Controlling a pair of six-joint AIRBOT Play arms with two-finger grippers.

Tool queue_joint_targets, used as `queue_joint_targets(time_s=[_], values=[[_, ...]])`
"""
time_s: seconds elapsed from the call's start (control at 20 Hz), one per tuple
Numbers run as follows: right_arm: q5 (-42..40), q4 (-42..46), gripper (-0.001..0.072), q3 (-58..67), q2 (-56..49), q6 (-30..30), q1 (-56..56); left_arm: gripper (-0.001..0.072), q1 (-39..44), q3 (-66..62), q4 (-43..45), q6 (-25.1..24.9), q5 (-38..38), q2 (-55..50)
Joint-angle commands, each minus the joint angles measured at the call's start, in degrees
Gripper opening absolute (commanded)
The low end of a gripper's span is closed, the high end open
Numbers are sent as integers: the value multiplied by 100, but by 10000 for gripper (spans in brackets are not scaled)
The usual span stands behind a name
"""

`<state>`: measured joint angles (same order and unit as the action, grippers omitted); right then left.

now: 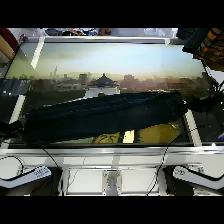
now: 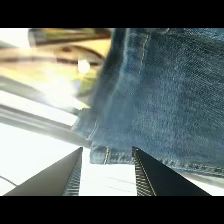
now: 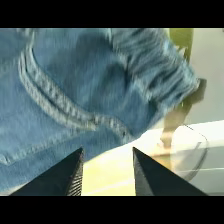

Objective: Fold the clothes and pants, and hang the long-sleeved shirts on hangers.

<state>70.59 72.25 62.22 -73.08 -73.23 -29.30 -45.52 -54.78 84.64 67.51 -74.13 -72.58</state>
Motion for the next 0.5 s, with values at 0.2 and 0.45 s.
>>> queue_joint_targets(time_s=[0.2, 0.45], values=[[-313, -17, 320, -1056, 968, 92, 0, 485, -396, 129, -763, -577, 1119, 640], [-229, -350, 320, -1056, 981, 57, 0, 485, -33, 129, -1792, -1056, 1742, -52]])
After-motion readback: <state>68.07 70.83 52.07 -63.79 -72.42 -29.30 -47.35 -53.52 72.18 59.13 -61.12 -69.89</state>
